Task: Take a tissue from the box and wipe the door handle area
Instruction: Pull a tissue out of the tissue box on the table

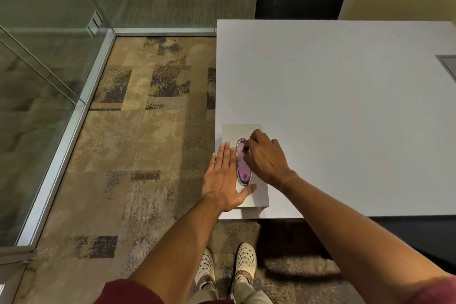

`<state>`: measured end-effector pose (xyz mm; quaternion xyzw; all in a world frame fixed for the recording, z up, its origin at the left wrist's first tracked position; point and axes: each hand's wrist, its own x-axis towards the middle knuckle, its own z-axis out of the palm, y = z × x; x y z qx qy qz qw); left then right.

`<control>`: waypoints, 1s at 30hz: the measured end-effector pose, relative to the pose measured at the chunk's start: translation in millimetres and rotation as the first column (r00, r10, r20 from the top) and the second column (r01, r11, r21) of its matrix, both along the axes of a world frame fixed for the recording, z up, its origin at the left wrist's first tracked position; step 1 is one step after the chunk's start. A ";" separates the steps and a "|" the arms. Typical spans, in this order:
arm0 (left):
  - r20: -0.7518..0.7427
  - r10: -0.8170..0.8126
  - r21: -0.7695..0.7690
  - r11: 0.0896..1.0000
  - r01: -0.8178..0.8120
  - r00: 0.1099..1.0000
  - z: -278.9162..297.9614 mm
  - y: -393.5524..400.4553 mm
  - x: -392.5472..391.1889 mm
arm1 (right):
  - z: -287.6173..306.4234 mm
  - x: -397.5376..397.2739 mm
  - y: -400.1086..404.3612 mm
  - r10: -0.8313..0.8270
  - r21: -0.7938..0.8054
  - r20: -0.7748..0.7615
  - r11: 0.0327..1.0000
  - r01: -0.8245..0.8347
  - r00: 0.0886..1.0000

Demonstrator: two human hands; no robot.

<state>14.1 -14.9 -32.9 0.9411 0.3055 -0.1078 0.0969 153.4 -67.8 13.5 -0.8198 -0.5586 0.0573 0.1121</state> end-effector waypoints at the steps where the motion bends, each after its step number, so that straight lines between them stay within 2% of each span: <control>1: -0.005 -0.003 0.003 1.000 0.003 1.000 0.4 0.1 -0.1 | 3.3 1.7 -0.6 -0.002 0.016 -0.009 1.000 0.002 1.000; 13: -0.001 0.000 -0.008 1.000 0.000 1.000 6.8 -0.8 -1.3 | 41.5 13.5 -5.8 -0.054 0.177 -0.110 0.981 0.073 0.992; 18: -0.004 0.002 -0.005 1.000 -0.002 1.000 8.3 -1.0 -1.0 | 57.0 16.1 -3.0 -0.037 0.300 -0.172 0.950 0.088 0.984; 25: -0.007 -0.018 -0.011 1.000 0.018 1.000 12.2 1.2 -1.1 | 76.3 22.1 6.5 0.031 0.434 -0.363 0.890 0.139 0.931; 30: 0.134 0.057 -0.052 0.997 -0.051 0.989 29.8 11.4 1.3 | 91.0 30.5 15.3 0.048 0.437 -0.457 0.882 0.178 0.888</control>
